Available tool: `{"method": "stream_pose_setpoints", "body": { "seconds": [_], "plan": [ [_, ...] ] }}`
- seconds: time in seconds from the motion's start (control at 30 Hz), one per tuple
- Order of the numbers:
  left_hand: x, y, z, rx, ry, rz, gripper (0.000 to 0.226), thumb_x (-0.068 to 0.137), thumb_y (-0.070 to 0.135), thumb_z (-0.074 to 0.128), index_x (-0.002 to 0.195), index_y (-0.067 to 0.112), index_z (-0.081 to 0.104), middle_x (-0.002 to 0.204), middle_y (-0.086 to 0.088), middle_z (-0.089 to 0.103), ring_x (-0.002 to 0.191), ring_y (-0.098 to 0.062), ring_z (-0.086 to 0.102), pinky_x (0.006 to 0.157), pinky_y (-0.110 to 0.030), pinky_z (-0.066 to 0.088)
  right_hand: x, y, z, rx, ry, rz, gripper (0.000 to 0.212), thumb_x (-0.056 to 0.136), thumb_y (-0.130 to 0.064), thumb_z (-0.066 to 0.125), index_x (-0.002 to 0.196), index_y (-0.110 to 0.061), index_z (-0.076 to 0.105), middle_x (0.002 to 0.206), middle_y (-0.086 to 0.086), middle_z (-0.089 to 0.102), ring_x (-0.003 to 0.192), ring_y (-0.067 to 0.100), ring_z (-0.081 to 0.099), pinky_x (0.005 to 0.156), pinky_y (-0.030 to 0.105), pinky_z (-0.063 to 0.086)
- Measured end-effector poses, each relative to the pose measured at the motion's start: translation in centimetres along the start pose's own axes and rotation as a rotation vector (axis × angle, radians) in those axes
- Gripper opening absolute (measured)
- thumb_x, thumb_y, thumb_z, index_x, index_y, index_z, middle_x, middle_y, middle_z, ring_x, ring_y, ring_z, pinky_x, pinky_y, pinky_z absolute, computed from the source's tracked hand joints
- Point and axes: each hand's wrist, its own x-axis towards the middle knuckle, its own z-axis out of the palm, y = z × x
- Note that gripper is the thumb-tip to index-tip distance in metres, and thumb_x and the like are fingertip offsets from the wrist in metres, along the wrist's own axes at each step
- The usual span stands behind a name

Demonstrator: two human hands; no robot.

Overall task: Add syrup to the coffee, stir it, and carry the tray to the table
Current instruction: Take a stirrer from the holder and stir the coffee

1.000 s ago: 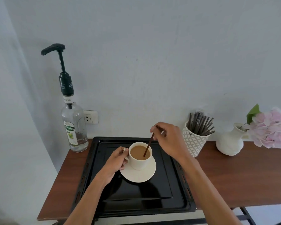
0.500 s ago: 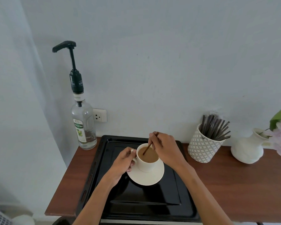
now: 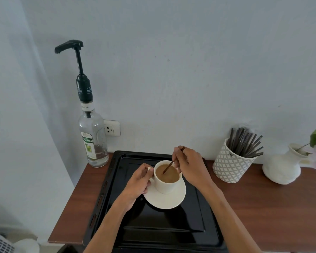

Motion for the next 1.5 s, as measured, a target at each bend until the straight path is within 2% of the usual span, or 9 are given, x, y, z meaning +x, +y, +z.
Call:
{"method": "stream_pose_setpoints", "body": {
  "seconds": [0.17,0.27,0.47,0.57,0.7,0.87,1.1,1.3,1.5],
  "plan": [
    [0.0,0.1,-0.1,0.015,-0.008,0.019,0.021,0.104,0.032,0.048,0.090,0.020,0.057,0.086,-0.001,0.060,0.053,-0.006,0.033,0.046,-0.019,0.028,0.2,0.7,-1.1,-0.196,0.119,-0.031,0.042,0.108,-0.031,0.044,0.077,-0.007,0.059,0.059,0.005,0.060,0.052,0.022,0.053,0.056,0.042,0.046],
    [0.0,-0.1,-0.2,0.033,-0.001,0.026,0.021,0.104,0.034,0.048,0.092,0.019,0.057,0.085,0.000,0.061,0.054,-0.006,0.034,0.047,-0.019,0.030,-0.1,1.3,-1.5,-0.171,0.110,0.004,0.044,0.108,-0.031,0.043,0.073,-0.008,0.058,0.052,-0.004,0.054,0.046,0.009,0.045,0.053,0.033,0.039],
    [0.0,-0.2,-0.5,0.057,-0.002,0.045,0.023,0.104,0.034,0.047,0.088,0.021,0.056,0.076,0.002,0.056,0.053,-0.007,0.033,0.046,-0.019,0.029,-0.3,0.2,0.2,0.044,0.008,0.031,0.042,0.109,-0.029,0.043,0.075,-0.014,0.062,0.060,0.001,0.064,0.053,0.006,0.056,0.060,0.029,0.051],
    [-0.2,-0.3,-0.7,0.083,-0.011,0.046,0.023,0.104,0.036,0.046,0.093,0.019,0.056,0.077,-0.001,0.056,0.052,-0.006,0.033,0.046,-0.018,0.030,-0.2,0.4,-0.3,-0.095,0.073,-0.038,0.041,0.109,-0.028,0.043,0.078,-0.009,0.060,0.062,0.001,0.062,0.054,0.014,0.056,0.060,0.034,0.049],
    [-0.3,-0.4,-0.9,0.080,-0.022,0.054,0.024,0.104,0.037,0.046,0.093,0.017,0.054,0.081,-0.006,0.054,0.053,-0.007,0.033,0.046,-0.017,0.031,-0.4,1.1,-1.3,-0.194,0.131,-0.021,0.044,0.108,-0.031,0.043,0.074,-0.007,0.056,0.053,-0.005,0.050,0.046,0.008,0.042,0.052,0.028,0.037],
    [-0.4,-0.4,-0.9,0.080,-0.033,0.050,0.023,0.104,0.036,0.045,0.095,0.017,0.055,0.085,-0.004,0.059,0.054,-0.008,0.033,0.047,-0.018,0.030,-0.6,0.5,-0.2,0.023,-0.006,0.041,0.042,0.109,-0.031,0.044,0.072,-0.016,0.060,0.066,0.010,0.067,0.048,0.004,0.052,0.054,0.020,0.047],
    [-0.3,-0.4,-1.0,0.077,-0.032,0.048,0.024,0.104,0.037,0.046,0.094,0.017,0.055,0.086,-0.004,0.059,0.053,-0.007,0.032,0.046,-0.018,0.030,-0.6,1.0,-1.4,-0.228,0.138,-0.007,0.042,0.108,-0.030,0.044,0.077,-0.007,0.059,0.061,0.007,0.064,0.060,0.026,0.063,0.063,0.045,0.053],
    [-0.4,-0.3,-1.0,0.075,-0.036,0.042,0.023,0.104,0.037,0.046,0.095,0.018,0.057,0.084,-0.003,0.057,0.053,-0.006,0.033,0.046,-0.017,0.029,-1.0,0.7,-0.2,0.022,0.002,0.036,0.041,0.108,-0.030,0.045,0.074,-0.018,0.063,0.067,0.006,0.071,0.047,0.006,0.057,0.053,0.018,0.046],
    [-0.5,0.1,-1.0,0.071,-0.037,0.039,0.024,0.105,0.034,0.046,0.095,0.015,0.056,0.088,-0.005,0.057,0.052,-0.007,0.031,0.045,-0.018,0.028,-0.8,0.8,-0.9,-0.205,0.126,-0.006,0.040,0.107,-0.032,0.046,0.076,-0.013,0.061,0.064,0.002,0.066,0.062,0.019,0.065,0.065,0.044,0.057]
  ]
}}
